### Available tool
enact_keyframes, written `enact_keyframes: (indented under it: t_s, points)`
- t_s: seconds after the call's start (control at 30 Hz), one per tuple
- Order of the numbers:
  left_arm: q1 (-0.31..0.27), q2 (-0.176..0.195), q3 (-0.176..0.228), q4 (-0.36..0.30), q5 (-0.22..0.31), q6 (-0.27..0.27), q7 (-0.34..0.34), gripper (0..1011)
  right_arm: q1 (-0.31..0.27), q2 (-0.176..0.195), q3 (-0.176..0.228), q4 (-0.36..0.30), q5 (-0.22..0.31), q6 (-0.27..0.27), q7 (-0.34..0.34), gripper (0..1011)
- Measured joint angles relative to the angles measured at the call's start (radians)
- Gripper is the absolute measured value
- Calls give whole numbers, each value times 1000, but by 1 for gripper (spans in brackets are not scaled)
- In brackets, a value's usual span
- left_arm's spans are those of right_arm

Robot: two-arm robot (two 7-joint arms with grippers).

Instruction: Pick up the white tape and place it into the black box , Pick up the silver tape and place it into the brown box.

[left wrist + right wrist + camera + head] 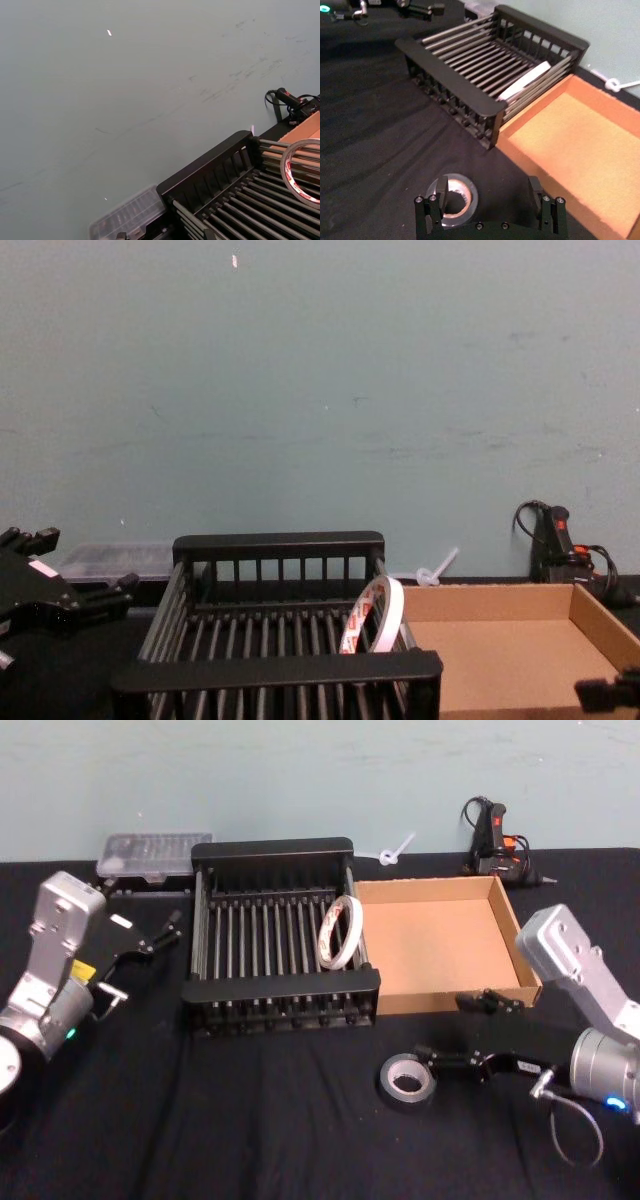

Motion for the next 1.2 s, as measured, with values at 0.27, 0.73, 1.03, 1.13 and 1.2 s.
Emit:
enact_keyframes:
  t_s: [0.27, 0.73, 1.03, 1.13, 1.2]
  points:
    - [0, 0, 0, 0, 0, 0, 0, 1001, 5, 12, -33, 13, 9, 10, 1, 1002]
    - [0, 0, 0, 0, 0, 0, 0, 1001, 43, 3, -83, 63, 13, 13, -18, 1002]
    - [0, 0, 0, 0, 0, 0, 0, 1001, 71, -12, -112, 98, -3, 15, -20, 1002]
    - [0, 0, 0, 0, 0, 0, 0, 1001, 79, -19, -117, 113, -5, 16, -22, 1002]
    - [0, 0, 0, 0, 0, 0, 0, 1001, 82, -22, -118, 119, -6, 17, -24, 1002]
